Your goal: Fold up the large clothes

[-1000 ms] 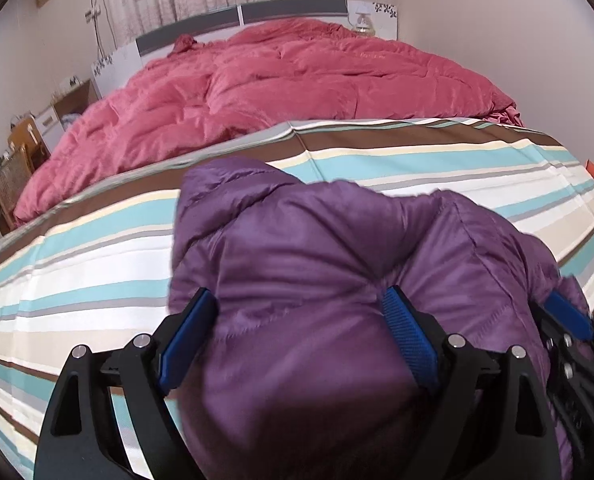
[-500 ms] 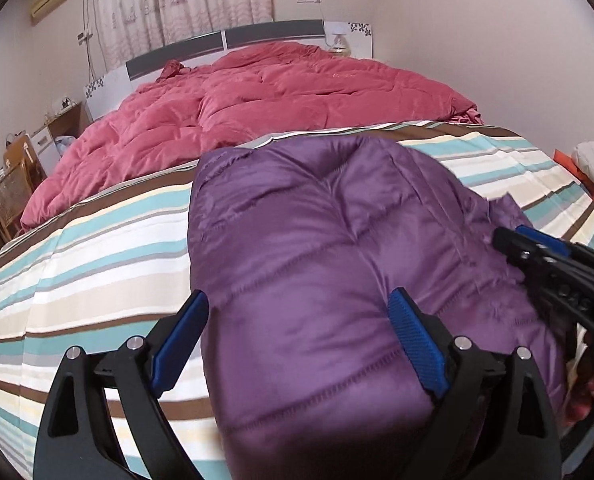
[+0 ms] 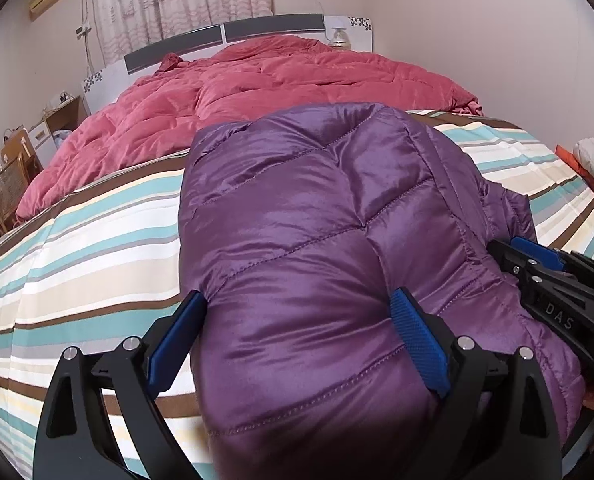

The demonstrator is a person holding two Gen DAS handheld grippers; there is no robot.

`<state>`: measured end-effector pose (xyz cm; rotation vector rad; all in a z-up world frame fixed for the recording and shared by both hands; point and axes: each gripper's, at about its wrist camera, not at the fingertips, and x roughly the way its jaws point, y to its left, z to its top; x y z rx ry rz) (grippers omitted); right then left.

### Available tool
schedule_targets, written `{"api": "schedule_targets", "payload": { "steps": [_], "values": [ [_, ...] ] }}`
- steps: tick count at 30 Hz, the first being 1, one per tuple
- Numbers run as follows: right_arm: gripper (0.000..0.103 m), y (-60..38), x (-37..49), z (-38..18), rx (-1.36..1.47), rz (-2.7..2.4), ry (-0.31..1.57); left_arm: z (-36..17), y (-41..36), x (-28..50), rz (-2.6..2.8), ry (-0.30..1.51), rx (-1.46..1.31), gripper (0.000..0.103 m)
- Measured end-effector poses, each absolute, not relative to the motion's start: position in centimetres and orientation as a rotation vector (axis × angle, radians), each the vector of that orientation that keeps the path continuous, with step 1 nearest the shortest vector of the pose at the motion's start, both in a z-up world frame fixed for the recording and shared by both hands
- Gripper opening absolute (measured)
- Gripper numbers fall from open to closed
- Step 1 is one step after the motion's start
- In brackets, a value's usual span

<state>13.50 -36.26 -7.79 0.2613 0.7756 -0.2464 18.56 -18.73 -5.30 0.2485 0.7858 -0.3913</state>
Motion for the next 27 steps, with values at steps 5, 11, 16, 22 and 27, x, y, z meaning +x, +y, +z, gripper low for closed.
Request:
{"api": "schedule_targets", "payload": {
  "steps": [5, 11, 16, 22, 27],
  "values": [
    [0.037, -36.0, 13.3, -7.3, 0.254, -0.257, 0.791, -4.8, -17.0, 17.9, -0.425, 0.819, 0.152, 0.094],
    [0.044, -35.2, 12.5, -6.0, 0.228, -0.282, 0.798, -4.1, -14.5, 17.1, -0.405, 0.821, 0.087, 0.101],
    [0.063, -34.9, 11.1, -4.8, 0.254, -0.269, 0.772, -4.0, -14.2, 16.4, -0.388, 0.788, 0.143, 0.101],
    [0.063, -34.5, 10.1, -3.9, 0.236, -0.26, 0.772, -3.6, -13.7, 16.1, -0.375, 0.8, 0.128, 0.101],
    [0.063, -34.5, 9.4, -3.4, 0.232, -0.258, 0.778, -3.3, -13.3, 15.3, -0.353, 0.783, 0.151, 0.101]
  ]
}}
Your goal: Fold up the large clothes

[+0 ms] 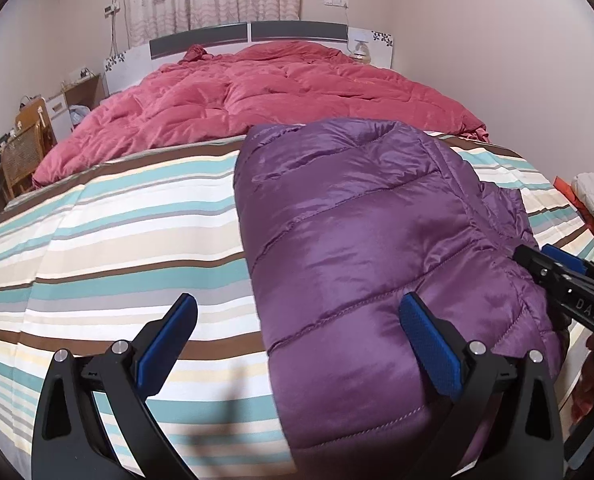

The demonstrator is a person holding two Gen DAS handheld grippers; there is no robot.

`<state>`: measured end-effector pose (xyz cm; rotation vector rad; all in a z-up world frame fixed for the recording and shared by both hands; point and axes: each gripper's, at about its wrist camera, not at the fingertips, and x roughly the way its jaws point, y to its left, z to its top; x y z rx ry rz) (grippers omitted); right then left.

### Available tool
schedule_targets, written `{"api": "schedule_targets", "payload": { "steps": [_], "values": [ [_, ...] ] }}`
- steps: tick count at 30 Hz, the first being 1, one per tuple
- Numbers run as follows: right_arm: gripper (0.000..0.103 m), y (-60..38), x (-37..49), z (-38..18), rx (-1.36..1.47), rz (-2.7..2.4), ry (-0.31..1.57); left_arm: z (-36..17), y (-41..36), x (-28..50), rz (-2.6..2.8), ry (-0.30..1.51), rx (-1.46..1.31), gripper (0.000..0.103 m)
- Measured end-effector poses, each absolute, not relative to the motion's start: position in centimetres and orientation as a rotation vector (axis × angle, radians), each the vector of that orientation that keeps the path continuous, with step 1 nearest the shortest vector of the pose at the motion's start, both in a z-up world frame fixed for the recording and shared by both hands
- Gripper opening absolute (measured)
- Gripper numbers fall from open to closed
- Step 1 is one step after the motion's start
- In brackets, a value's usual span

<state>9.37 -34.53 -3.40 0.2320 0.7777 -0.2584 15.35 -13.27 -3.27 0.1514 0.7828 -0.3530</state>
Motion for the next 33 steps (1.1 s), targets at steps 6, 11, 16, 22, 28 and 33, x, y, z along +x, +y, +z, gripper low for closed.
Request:
{"api": "schedule_targets", "payload": {
  "steps": [6, 11, 16, 22, 28, 33],
  "values": [
    [0.063, -34.6, 8.7, -3.0, 0.222, -0.255, 0.779, -3.3, -12.5, 15.3, -0.355, 0.798, 0.127, 0.101],
    [0.071, -34.6, 8.6, -2.7, 0.231, -0.254, 0.778, -3.4, -12.1, 15.8, -0.375, 0.826, 0.097, 0.101],
    [0.075, -35.7, 8.3, -2.7, 0.244, -0.248, 0.781, -3.6, -11.9, 16.3, -0.402, 0.856, 0.079, 0.101],
    [0.078, -38.4, 8.1, -3.4, 0.355, -0.217, 0.807, -4.1, -11.4, 17.2, -0.437, 0.896, 0.047, 0.101],
    [0.078, -40.9, 9.0, -5.2, 0.548, -0.107, 0.861, -4.3, -11.0, 18.6, -0.5, 0.955, 0.0, 0.101],
    [0.078, -42.0, 10.6, -7.0, 0.655, -0.029, 0.919, -4.3, -11.7, 19.3, -0.533, 0.973, 0.023, 0.101]
  ]
}}
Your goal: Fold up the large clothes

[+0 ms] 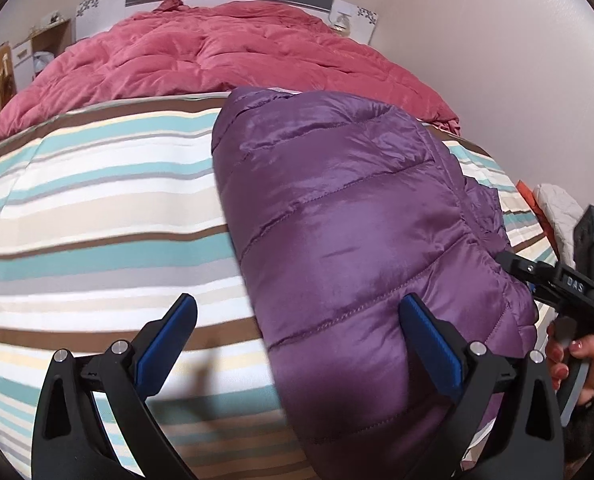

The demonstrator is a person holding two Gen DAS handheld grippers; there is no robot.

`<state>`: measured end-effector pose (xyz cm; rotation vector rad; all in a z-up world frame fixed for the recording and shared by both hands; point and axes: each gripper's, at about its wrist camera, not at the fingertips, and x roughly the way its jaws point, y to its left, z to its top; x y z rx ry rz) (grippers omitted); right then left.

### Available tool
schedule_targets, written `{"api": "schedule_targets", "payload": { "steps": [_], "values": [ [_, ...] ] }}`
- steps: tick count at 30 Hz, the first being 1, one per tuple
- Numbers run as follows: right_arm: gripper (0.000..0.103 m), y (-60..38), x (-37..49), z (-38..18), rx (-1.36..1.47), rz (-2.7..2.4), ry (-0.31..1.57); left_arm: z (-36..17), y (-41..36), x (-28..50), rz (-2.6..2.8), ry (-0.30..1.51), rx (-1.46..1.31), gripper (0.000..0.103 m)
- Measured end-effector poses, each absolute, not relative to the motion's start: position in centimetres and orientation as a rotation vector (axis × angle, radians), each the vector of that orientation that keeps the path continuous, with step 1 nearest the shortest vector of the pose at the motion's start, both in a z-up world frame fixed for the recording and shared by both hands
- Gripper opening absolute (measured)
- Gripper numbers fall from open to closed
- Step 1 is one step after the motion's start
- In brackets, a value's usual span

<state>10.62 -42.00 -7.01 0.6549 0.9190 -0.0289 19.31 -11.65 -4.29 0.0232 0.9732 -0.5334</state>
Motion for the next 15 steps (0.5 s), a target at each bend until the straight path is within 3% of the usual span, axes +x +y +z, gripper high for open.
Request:
{"api": "schedule_targets", "payload": {
  "steps": [8, 15],
  "values": [
    [0.078, -42.2, 12.5, -8.7, 0.708, 0.013, 0.949, -4.3, -13.1, 20.3, -0.562, 0.992, 0.111, 0.101],
    [0.071, -42.0, 12.4, -9.2, 0.71, 0.041, 0.937, -5.4, -12.7, 20.5, -0.585, 1.043, -0.023, 0.101]
  ]
}}
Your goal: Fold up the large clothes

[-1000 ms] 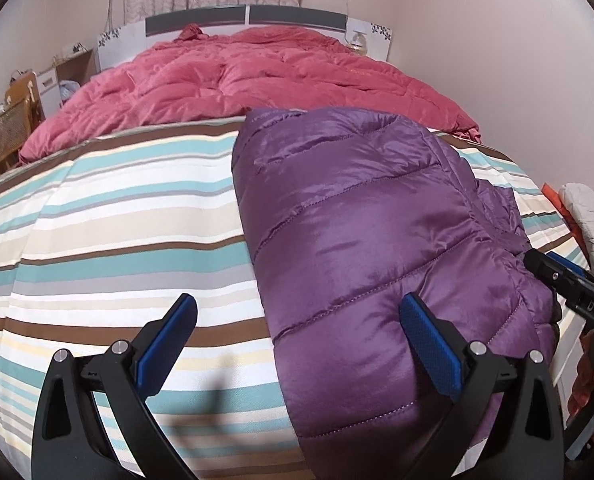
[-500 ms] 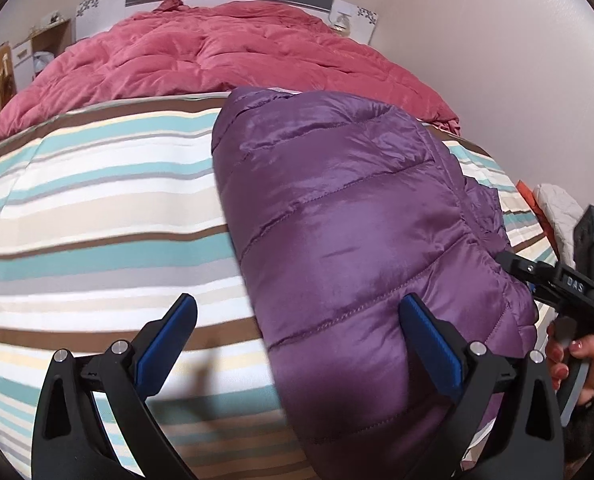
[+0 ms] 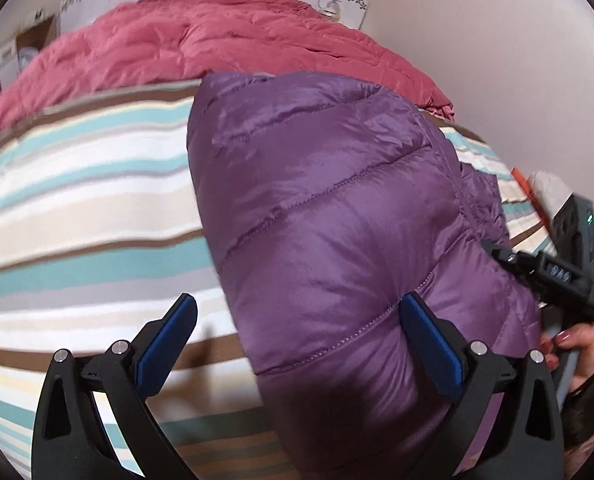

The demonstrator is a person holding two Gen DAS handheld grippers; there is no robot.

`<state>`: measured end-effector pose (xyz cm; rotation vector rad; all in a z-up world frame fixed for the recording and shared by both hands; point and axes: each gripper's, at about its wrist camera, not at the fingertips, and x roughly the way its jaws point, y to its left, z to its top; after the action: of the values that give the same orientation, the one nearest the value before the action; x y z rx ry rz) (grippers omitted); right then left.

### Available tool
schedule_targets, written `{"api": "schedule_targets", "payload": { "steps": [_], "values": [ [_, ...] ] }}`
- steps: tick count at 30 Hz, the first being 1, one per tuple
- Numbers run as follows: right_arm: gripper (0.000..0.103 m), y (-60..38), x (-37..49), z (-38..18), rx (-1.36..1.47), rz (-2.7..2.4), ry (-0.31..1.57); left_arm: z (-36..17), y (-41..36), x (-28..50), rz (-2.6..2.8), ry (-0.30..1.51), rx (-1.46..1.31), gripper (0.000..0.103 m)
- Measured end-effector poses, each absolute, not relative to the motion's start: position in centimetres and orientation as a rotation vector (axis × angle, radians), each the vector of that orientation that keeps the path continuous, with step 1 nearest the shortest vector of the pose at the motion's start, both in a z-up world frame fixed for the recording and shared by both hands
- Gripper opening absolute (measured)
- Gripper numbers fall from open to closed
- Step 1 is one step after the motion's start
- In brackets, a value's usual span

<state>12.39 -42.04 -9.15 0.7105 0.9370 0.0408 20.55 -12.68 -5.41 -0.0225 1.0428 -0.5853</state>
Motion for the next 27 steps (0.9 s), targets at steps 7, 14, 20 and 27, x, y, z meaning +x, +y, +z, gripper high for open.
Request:
{"api": "schedule_targets", "payload": {
  "steps": [7, 14, 20, 27],
  "values": [
    [0.058, -42.1, 12.6, -9.3, 0.726, 0.078, 0.925, -6.4, -13.5, 20.3, -0.612, 1.066, -0.063, 0.1],
    [0.034, -41.8, 11.9, -8.6, 0.736, 0.103, 0.875, -4.9, -14.9, 18.6, -0.628, 0.991, 0.04, 0.07],
    [0.026, -41.0, 10.9, -7.0, 0.713, 0.121, 0.819, -3.5, -15.0, 17.4, -0.612, 0.915, 0.096, 0.055],
    [0.023, -40.4, 10.2, -5.1, 0.709, 0.153, 0.767, -1.5, -14.1, 16.7, -0.597, 0.831, 0.12, 0.048]
  ]
}}
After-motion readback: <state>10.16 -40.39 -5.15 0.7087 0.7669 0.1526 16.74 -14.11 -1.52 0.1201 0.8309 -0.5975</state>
